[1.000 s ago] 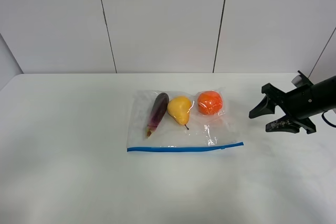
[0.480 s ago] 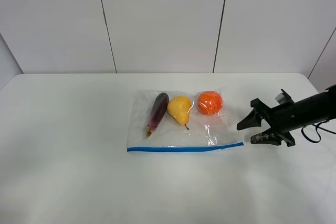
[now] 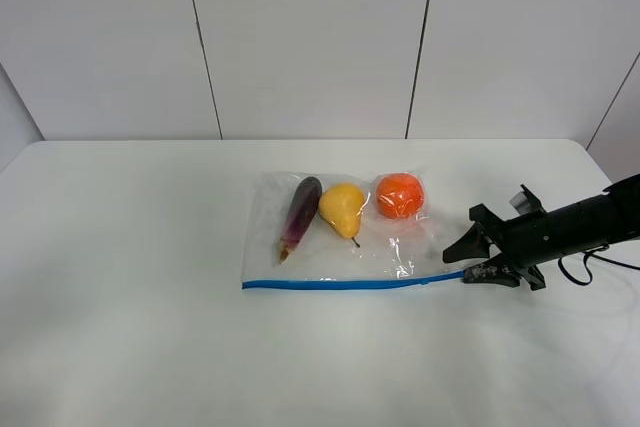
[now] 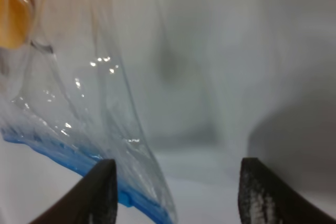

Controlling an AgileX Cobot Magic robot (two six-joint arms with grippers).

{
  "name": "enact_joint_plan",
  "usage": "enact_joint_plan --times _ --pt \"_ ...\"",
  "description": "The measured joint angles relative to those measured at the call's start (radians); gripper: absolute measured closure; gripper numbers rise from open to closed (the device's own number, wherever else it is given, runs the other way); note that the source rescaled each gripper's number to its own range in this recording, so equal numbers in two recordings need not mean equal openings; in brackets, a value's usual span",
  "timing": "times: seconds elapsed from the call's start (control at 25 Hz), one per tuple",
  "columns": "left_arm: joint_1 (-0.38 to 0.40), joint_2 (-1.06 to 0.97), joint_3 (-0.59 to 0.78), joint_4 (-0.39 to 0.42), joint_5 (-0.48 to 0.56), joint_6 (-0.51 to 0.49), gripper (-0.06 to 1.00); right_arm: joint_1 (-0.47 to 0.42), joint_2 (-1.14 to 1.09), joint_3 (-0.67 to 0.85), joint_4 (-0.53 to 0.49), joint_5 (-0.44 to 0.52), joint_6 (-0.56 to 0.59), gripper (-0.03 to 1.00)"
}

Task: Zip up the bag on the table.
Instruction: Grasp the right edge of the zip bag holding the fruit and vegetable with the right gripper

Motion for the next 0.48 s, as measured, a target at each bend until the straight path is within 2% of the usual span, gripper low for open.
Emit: enact_joint_plan --times 0.48 --pt "0.0 0.0 0.0 0.0 0.0 0.0 0.32 0.0 0.0 0.003 0.045 0.062 -0.023 0.31"
